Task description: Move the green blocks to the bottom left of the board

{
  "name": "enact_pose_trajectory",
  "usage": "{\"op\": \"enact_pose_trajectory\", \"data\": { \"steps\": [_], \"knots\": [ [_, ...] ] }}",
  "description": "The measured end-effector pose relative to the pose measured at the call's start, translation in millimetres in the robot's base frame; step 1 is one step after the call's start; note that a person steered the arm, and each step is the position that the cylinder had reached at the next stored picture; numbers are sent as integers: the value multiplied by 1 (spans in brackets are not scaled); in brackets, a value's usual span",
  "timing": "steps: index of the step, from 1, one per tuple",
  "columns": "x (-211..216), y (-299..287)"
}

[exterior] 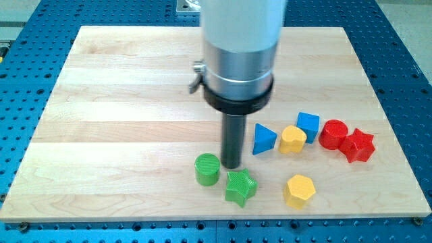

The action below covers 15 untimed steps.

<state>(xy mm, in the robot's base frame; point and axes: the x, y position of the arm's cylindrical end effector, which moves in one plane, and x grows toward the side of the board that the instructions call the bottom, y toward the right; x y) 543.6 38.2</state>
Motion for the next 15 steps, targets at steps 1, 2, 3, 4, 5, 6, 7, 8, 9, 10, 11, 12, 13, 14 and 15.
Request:
{"op": "enact_pose_trajectory", "data": {
  "steps": [1, 2, 3, 4, 5, 6, 7, 8, 9, 10, 11, 12, 13, 14, 15],
  "knots": [
    [14, 52],
    [28, 52],
    [46, 11],
    [51, -43],
    [75, -19],
    [75, -39],
    [75, -97],
    [75, -184],
    [65, -267],
    [74, -226],
    [73, -181],
    [72, -76],
    [50, -43],
    [29, -47],
    [30, 3]
  ]
}}
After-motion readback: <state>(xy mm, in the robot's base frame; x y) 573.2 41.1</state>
